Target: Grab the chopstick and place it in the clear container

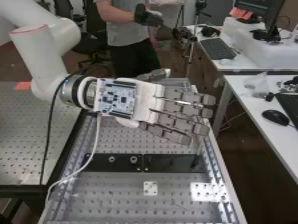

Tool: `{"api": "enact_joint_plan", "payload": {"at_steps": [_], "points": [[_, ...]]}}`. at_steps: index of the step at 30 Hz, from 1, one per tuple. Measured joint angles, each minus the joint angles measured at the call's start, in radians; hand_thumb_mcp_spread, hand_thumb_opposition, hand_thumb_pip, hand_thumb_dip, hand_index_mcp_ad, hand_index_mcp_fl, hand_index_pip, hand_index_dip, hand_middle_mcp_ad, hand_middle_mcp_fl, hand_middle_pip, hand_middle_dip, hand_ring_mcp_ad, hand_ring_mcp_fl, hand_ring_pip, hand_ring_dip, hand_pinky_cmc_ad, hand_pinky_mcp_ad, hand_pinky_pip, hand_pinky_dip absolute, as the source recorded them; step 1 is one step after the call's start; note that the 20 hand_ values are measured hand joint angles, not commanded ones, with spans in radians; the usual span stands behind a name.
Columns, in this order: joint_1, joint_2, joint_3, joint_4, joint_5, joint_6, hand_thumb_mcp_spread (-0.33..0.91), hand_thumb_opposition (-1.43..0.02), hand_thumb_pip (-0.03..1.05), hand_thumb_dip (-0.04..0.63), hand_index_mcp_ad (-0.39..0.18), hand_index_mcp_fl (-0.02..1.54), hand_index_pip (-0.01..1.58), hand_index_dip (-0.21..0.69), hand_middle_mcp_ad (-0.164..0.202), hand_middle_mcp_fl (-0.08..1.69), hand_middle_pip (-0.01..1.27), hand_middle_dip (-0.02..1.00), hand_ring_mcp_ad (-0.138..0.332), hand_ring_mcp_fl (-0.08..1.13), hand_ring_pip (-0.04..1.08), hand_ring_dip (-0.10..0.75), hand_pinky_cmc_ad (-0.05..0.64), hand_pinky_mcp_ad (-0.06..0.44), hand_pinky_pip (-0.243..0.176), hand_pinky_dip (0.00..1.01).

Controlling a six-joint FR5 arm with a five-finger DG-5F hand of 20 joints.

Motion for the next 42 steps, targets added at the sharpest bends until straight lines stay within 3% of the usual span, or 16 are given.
{"api": "enact_joint_plan", "payload": {"at_steps": [7, 16, 17, 27, 42], "points": [[0.005, -0.047, 0.028, 0.009, 0.059, 0.064, 0.34, -0.71, 0.7, 0.213, 0.024, 0.28, 0.09, 0.323, 0.066, 0.32, 0.12, 0.54, 0.101, 0.03, 0.09, 0.115, 0.075, 0.136, -0.091, 0.12], [0.009, -0.099, 0.081, -0.032, 0.06, 0.119, 0.36, -0.75, 0.79, 0.307, 0.024, 0.36, 0.45, 0.227, 0.066, 0.46, 0.13, 0.57, 0.087, 0.1, 0.09, 0.166, 0.096, 0.194, -0.091, 0.12], [0.009, -0.101, 0.083, -0.035, 0.059, 0.119, 0.36, -0.74, 0.79, 0.307, 0.024, 0.36, 0.48, 0.218, 0.07, 0.48, 0.13, 0.57, 0.066, 0.1, 0.09, 0.166, 0.096, 0.204, -0.091, 0.12], [0.015, -0.152, 0.113, -0.077, 0.073, 0.166, 0.37, -0.78, 0.78, 0.321, 0.003, 0.42, 0.55, 0.154, 0.068, 0.55, 0.13, 0.57, 0.054, 0.15, 0.08, 0.176, 0.133, 0.222, -0.089, 0.12], [0.047, -0.206, 0.141, -0.059, 0.137, 0.249, 0.4, -0.79, 0.7, 0.325, -0.024, 0.4, 0.58, 0.157, 0.068, 0.59, 0.12, 0.58, 0.035, 0.18, 0.09, 0.204, 0.143, 0.223, -0.089, 0.13]]}}
